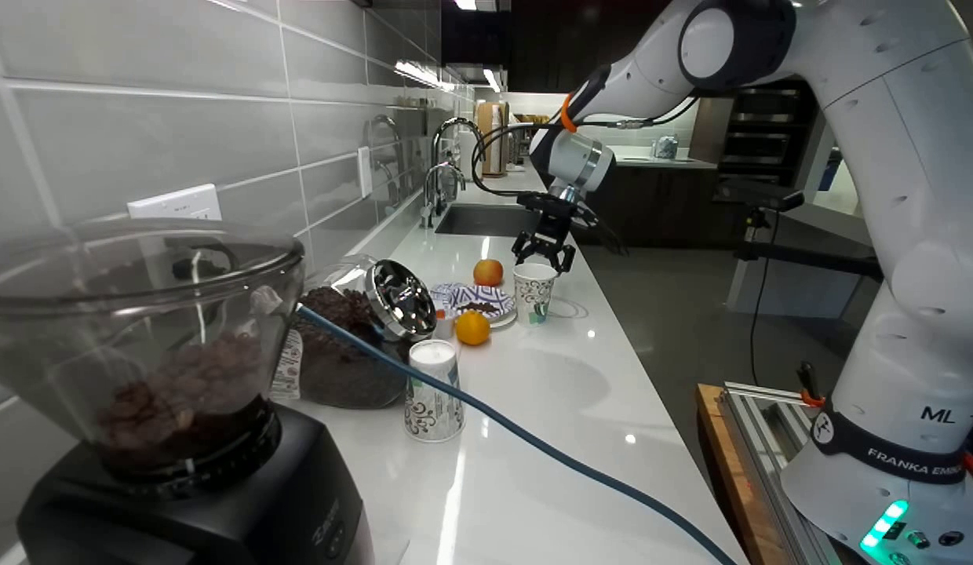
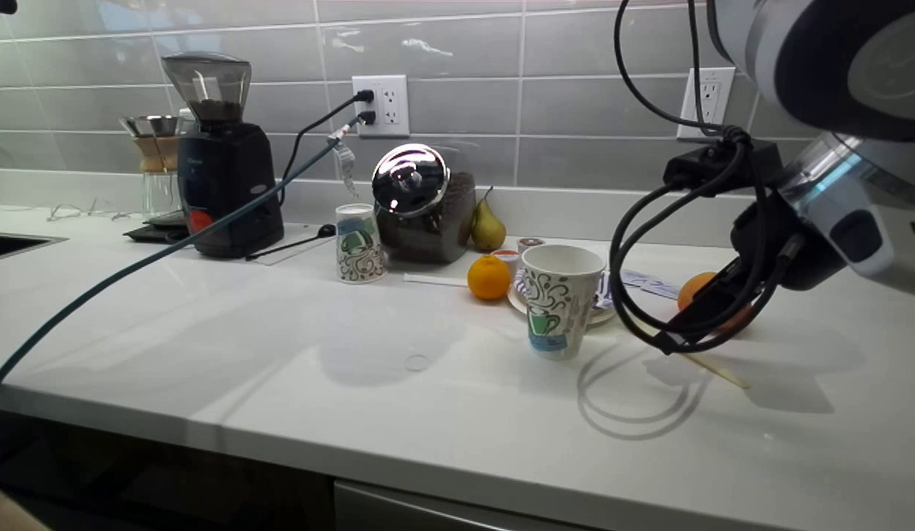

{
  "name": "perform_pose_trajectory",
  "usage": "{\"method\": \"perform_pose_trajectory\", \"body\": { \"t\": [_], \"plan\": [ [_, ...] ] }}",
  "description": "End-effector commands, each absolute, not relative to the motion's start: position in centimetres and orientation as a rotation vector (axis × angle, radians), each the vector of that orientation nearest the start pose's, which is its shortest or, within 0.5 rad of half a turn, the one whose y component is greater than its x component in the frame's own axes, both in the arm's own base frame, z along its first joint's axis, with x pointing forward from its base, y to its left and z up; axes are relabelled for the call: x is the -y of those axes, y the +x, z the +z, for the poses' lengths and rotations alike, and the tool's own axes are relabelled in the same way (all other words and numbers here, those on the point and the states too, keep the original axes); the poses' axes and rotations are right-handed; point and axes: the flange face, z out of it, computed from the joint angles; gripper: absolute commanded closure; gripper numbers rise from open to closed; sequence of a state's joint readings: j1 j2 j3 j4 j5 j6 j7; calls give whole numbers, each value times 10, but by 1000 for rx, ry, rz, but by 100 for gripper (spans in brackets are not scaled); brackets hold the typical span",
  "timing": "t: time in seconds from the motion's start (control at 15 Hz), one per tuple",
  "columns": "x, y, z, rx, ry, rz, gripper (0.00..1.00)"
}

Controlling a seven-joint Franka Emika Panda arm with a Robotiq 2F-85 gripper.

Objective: Use the spoon to stir the contents in the bowl

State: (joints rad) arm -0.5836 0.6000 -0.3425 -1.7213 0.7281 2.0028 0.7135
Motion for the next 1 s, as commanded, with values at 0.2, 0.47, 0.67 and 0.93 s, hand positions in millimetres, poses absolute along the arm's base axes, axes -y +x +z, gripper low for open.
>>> {"method": "perform_pose_trajectory", "body": {
  "t": [0.2,0.47,0.67,0.93],
  "plan": [
    [496,448,219,-2194,-1328,328,0],
    [501,454,208,-2160,-1279,394,0],
    [506,457,199,-2152,-1263,418,3],
    [513,458,191,-2147,-1246,437,39]
  ]
}}
